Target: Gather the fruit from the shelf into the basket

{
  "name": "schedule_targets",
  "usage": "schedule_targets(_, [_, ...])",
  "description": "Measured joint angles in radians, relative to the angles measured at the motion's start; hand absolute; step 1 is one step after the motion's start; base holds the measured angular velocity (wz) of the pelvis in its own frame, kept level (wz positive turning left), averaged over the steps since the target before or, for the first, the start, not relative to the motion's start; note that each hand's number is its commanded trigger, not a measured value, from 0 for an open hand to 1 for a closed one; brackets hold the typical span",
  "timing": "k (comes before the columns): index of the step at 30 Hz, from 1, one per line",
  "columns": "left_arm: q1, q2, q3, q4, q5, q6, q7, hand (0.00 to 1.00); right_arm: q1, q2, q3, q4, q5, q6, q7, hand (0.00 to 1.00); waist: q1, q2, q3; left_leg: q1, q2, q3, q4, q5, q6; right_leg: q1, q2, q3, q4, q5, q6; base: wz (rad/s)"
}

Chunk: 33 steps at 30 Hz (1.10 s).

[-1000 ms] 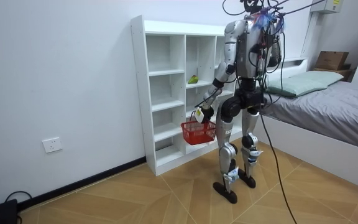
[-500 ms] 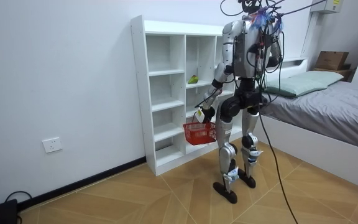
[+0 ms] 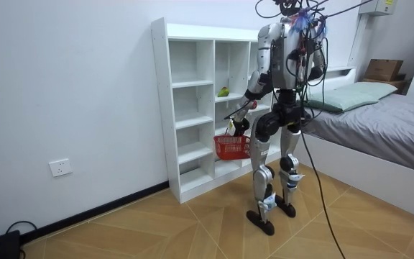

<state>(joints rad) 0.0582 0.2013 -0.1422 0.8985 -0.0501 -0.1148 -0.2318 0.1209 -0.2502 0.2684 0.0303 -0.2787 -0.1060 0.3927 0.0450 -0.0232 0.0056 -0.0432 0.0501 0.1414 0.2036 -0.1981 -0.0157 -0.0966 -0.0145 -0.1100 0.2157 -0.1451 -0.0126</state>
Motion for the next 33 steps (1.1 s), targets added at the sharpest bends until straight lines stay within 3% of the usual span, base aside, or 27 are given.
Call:
schedule_targets(5, [-0.027, 0.002, -0.023, -0.014, -0.001, -0.038, -0.016, 1.00, -0.044, -0.001, 0.009, 0.105, -0.009, -0.011, -0.030, 1.00, 0.017, 0.000, 0.0050, -0.046, 0.000, -0.008, 0.024, 0.000, 0.000, -0.040, -0.004, -0.017, 0.016, 0.002, -0.003, 0.05])
schedule_targets(12, [-0.071, -0.004, -0.059, -0.015, -0.004, -0.045, -0.019, 1.00, -0.124, 0.019, 0.026, 0.246, -0.049, -0.058, -0.096, 1.00, 0.011, 0.010, 0.0169, -0.131, -0.002, -0.036, 0.069, 0.003, 0.004, -0.105, -0.013, -0.040, 0.044, 0.003, -0.006, 0.11])
schedule_targets(23, [-0.151, -0.020, -0.125, -0.019, -0.047, -0.068, -0.020, 1.00, -0.242, 0.024, 0.055, 0.460, -0.040, -0.090, -0.221, 1.00, 0.015, 0.013, 0.0175, -0.218, -0.010, -0.046, 0.087, 0.011, 0.010, -0.196, -0.025, -0.051, 0.078, 0.003, -0.006, 0.03])
schedule_targets(29, [-0.151, -0.037, -0.158, -0.106, -0.079, -0.084, -0.023, 1.00, -0.257, 0.063, 0.055, 0.469, -0.040, -0.093, -0.319, 1.00, 0.014, 0.011, 0.0185, -0.228, -0.010, -0.046, 0.087, 0.011, 0.010, -0.204, -0.026, -0.054, 0.078, 0.003, -0.006, 0.00])
schedule_targets(33, [-0.151, -0.038, -0.172, -0.142, -0.086, -0.092, -0.025, 1.00, -0.263, 0.066, 0.061, 0.469, -0.037, -0.114, -0.365, 1.00, 0.014, 0.011, 0.0188, -0.229, -0.010, -0.046, 0.086, 0.011, 0.010, -0.203, -0.026, -0.054, 0.076, 0.003, -0.006, 0.00])
